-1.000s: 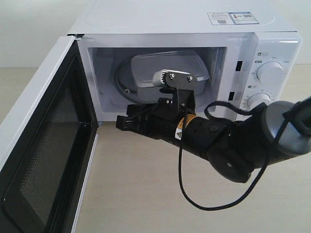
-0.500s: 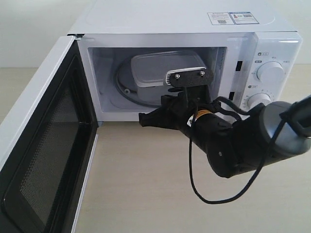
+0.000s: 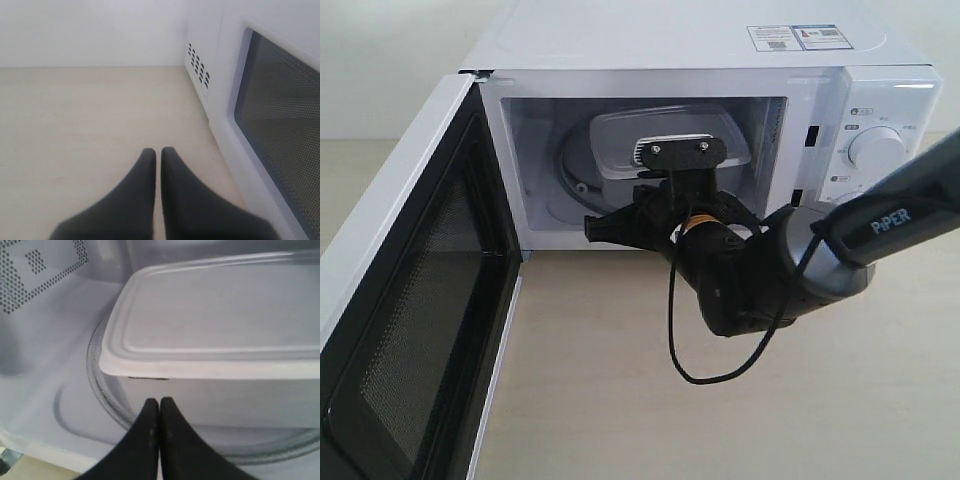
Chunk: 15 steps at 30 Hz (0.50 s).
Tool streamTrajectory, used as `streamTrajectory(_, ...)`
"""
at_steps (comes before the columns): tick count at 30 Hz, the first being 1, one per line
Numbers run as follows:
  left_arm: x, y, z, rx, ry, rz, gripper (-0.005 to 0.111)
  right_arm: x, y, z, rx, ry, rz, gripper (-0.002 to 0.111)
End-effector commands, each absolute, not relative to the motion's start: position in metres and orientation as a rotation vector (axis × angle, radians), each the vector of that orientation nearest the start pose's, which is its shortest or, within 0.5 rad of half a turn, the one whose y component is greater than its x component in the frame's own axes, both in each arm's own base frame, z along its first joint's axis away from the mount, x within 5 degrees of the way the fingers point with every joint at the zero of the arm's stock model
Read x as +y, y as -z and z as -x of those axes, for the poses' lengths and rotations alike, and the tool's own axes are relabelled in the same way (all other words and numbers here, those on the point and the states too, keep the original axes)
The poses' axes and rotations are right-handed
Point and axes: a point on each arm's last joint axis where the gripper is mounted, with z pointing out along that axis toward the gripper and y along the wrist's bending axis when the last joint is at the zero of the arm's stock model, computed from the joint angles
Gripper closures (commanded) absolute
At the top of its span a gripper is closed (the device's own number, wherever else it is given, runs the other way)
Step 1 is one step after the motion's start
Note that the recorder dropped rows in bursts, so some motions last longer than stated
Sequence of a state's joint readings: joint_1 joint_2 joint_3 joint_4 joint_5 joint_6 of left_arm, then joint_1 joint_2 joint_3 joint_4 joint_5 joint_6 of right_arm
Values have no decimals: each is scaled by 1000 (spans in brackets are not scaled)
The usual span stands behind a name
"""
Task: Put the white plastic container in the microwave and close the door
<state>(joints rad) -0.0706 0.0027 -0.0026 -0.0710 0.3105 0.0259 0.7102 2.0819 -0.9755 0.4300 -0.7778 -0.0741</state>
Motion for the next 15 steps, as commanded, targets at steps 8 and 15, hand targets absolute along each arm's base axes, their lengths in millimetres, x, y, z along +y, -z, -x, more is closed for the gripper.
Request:
streamTrajectory(8, -6, -185, -54, 1791, 103, -33, 102, 239, -127, -358, 1868, -365, 173, 108)
streamTrajectory(15, -6, -185, -54, 1791, 103, -33, 102, 247, -116, -347, 1971, -371, 257, 108)
